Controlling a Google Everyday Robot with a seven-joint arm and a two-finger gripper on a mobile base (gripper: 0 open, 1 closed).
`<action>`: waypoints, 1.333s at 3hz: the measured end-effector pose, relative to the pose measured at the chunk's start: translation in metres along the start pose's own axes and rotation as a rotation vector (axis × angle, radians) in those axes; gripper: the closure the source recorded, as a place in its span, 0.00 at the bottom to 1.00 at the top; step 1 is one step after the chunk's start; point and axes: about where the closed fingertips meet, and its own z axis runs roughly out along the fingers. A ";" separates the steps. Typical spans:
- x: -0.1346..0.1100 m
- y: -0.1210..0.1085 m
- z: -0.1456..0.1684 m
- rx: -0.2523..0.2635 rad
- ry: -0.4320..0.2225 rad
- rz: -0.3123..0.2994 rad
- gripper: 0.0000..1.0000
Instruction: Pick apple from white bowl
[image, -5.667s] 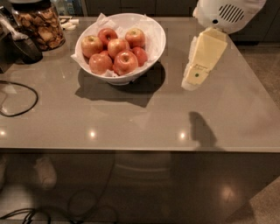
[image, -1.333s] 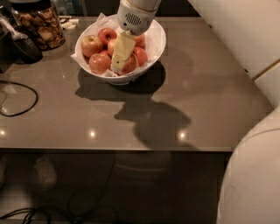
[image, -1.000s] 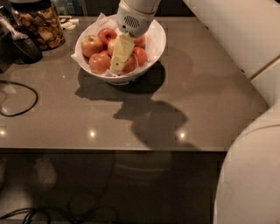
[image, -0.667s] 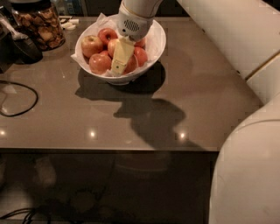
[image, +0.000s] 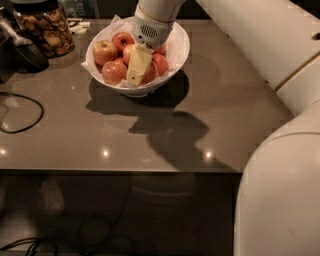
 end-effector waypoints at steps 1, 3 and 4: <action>0.001 0.000 0.004 -0.007 0.006 0.003 0.15; 0.015 0.002 0.014 -0.024 0.032 0.033 0.12; 0.025 0.003 0.020 -0.036 0.038 0.065 0.13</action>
Offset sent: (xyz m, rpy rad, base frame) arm -0.0071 -0.0152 -0.0170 -0.0338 0.0554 -0.0239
